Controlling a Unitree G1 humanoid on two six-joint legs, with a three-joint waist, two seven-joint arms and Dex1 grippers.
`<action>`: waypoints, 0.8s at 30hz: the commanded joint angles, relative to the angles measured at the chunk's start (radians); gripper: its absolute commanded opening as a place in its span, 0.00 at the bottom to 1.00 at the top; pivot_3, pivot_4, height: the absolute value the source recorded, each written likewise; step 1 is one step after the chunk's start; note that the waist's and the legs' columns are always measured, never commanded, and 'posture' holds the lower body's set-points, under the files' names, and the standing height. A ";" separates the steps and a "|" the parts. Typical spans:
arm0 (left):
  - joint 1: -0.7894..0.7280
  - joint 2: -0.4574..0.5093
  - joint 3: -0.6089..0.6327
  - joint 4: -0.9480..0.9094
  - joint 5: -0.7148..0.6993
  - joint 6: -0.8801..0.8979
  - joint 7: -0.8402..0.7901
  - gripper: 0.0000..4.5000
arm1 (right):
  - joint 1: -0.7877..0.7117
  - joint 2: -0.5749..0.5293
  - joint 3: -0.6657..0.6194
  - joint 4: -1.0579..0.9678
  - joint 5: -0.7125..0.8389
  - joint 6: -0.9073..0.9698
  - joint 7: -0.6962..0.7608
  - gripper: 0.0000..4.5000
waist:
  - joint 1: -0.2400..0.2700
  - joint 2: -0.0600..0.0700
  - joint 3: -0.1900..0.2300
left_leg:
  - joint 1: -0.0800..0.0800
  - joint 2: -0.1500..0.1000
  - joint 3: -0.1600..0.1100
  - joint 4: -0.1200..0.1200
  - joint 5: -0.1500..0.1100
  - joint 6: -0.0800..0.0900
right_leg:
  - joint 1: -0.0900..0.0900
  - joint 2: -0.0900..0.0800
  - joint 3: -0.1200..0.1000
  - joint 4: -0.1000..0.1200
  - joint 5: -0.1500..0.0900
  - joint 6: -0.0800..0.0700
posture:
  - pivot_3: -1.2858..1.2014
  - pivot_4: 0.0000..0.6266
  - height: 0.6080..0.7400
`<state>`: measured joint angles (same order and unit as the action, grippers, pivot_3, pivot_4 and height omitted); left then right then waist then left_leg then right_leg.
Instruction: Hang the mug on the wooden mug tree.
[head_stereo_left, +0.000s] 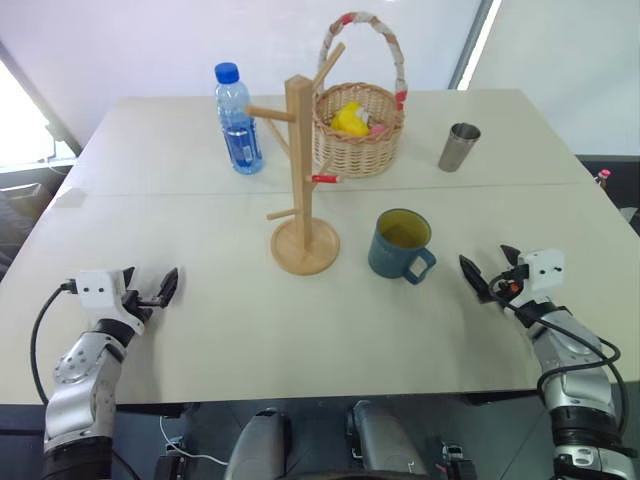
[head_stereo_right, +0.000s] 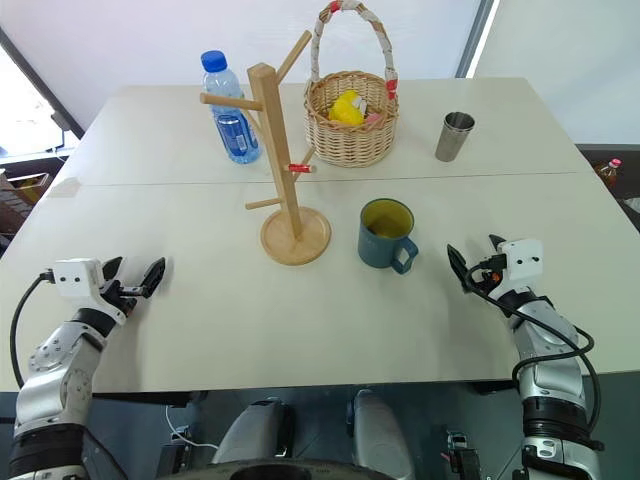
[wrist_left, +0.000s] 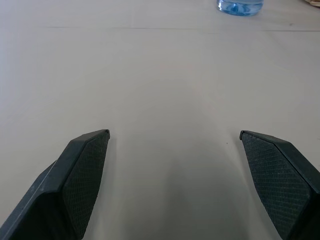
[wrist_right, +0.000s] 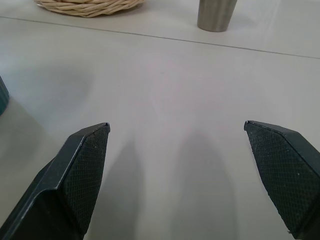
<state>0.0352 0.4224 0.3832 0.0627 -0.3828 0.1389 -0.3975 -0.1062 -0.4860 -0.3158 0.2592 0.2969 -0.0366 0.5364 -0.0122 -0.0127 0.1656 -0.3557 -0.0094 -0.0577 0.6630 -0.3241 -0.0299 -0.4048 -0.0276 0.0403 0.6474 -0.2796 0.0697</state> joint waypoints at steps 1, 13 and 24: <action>0.005 0.007 0.019 -0.044 -0.003 -0.003 0.004 1.00 | -0.003 -0.002 -0.004 -0.050 0.005 -0.002 -0.004 0.99 | 0.000 0.000 0.000 | 0.000 0.000 0.000 0.000 0.000 0.000 | 0.000 0.000 0.000 0.000 0.000 0.000 | 0.52 0.24 1.00; 0.010 0.019 -0.022 -0.096 -0.038 -0.019 -0.106 1.00 | 0.082 -0.011 -0.025 -0.190 0.021 0.051 -0.014 0.99 | 0.001 0.000 0.000 | 0.000 0.000 0.000 0.000 0.000 0.000 | 0.000 0.000 0.000 0.000 0.000 0.000 | 0.52 0.24 1.00; 0.021 0.079 -0.206 -0.284 -0.126 0.076 -0.398 1.00 | 0.354 -0.047 -0.002 -0.550 0.098 0.187 0.089 0.99 | 0.002 0.000 0.000 | 0.000 0.000 0.000 0.000 0.000 0.000 | 0.001 -0.001 0.000 -0.001 0.000 -0.001 | 0.52 0.24 1.00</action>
<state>0.0753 0.4834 0.1921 -0.1748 -0.4821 0.2025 -0.7595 0.2326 -0.5282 -0.3210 -0.2122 0.3714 0.1404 0.6108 -0.0105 -0.0122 0.1655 -0.3558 -0.0091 -0.0581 0.6628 -0.3242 -0.0299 -0.4041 -0.0279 0.0403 0.6468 -0.2801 0.0689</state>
